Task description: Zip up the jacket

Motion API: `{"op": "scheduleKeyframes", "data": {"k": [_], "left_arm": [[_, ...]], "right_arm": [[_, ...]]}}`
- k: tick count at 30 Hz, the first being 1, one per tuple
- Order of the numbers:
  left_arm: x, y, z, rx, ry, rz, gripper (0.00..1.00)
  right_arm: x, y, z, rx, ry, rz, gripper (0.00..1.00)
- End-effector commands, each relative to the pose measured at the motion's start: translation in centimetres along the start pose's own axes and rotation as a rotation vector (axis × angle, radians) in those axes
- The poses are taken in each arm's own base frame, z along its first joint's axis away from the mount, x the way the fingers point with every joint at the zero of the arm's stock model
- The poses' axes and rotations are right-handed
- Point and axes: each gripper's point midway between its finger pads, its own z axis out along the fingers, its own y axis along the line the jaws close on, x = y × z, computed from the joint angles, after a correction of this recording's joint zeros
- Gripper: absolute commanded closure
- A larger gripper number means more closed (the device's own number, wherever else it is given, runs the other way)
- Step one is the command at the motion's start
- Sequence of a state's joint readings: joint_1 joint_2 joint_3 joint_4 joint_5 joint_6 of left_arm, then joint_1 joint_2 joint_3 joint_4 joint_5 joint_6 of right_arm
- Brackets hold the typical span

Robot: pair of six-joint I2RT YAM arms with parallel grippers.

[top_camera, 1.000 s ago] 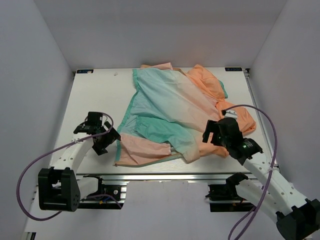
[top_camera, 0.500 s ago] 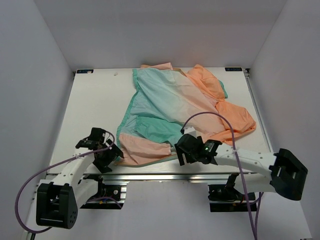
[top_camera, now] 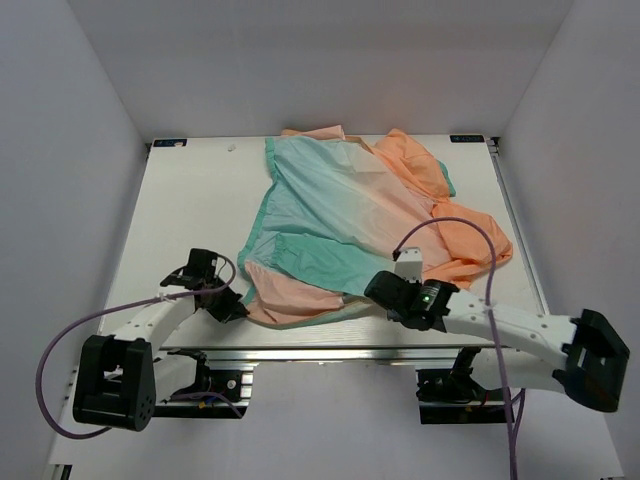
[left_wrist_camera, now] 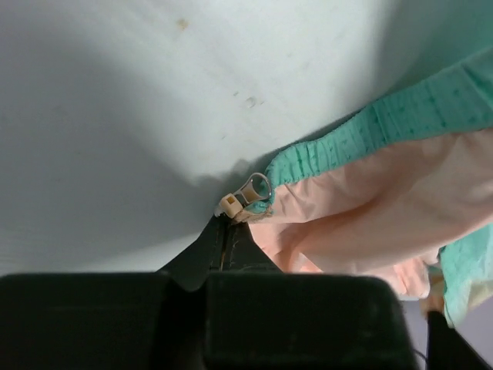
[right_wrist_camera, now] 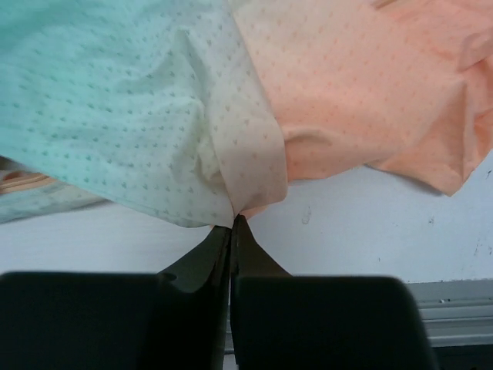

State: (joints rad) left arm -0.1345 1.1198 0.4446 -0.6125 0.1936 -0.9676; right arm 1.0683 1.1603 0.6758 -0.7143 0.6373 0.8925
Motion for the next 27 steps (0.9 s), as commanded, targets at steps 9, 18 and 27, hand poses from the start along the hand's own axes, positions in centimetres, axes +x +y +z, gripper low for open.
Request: {"op": "scheduleKeyframes", "data": {"k": [9, 18, 27], "left_arm": [[-4.8, -3.0, -7.8, 0.101, -0.338, 0.032, 1.0], [-8.5, -2.4, -16.4, 0.075, -0.648, -0.044, 1.0], [-12.3, -6.6, -15.0, 0.106, -0.697, -0.072, 1.0]], "right_arm": [[-6.2, -2.7, -5.5, -0.067, -0.215, 0.1, 1.0], [-8.7, -5.9, -7.6, 0.039, -0.313, 0.175, 1.0], [-4.5, -10.7, -5.5, 0.269, -0.213, 0.389, 1.0]]}}
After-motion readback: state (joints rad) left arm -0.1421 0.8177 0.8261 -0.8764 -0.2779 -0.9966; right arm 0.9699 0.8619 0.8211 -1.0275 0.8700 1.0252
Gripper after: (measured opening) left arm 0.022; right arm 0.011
